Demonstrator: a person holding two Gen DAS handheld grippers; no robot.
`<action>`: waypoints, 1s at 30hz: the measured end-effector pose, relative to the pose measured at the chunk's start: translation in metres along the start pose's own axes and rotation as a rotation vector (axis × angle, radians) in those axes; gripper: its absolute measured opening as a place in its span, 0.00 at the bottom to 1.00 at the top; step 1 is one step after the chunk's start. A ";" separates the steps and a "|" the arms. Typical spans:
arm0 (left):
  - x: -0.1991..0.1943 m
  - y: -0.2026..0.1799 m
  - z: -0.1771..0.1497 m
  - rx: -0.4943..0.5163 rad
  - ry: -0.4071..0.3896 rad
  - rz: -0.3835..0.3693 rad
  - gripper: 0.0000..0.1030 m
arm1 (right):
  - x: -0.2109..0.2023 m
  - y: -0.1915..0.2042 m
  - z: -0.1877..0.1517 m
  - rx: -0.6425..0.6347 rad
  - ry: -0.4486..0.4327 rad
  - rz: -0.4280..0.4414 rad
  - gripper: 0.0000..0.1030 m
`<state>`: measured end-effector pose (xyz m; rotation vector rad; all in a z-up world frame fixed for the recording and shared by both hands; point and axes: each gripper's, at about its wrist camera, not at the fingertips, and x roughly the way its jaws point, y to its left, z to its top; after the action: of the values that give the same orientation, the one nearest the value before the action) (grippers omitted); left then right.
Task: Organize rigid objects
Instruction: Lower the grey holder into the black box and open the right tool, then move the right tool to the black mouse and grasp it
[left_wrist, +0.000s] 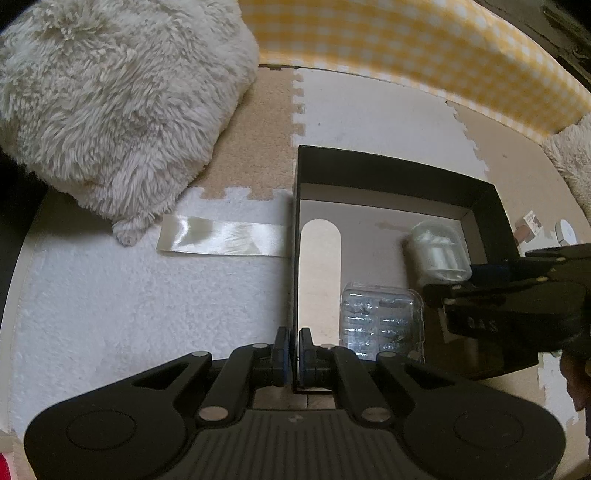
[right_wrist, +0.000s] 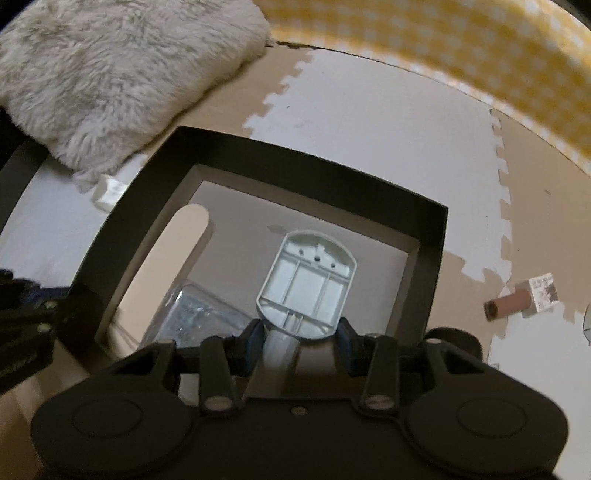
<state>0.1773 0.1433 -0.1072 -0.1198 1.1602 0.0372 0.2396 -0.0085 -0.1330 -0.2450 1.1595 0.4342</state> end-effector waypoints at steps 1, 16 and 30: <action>0.000 0.000 0.000 0.000 0.000 0.000 0.04 | 0.001 0.000 0.001 0.007 0.005 -0.001 0.41; 0.000 0.000 0.000 0.000 0.000 0.001 0.04 | -0.028 -0.018 -0.005 0.050 -0.031 0.085 0.70; 0.000 0.000 0.000 0.002 -0.001 0.003 0.04 | -0.099 -0.049 -0.022 0.066 -0.206 0.170 0.98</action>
<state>0.1776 0.1438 -0.1076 -0.1165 1.1598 0.0386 0.2104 -0.0813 -0.0518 -0.0422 0.9938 0.5565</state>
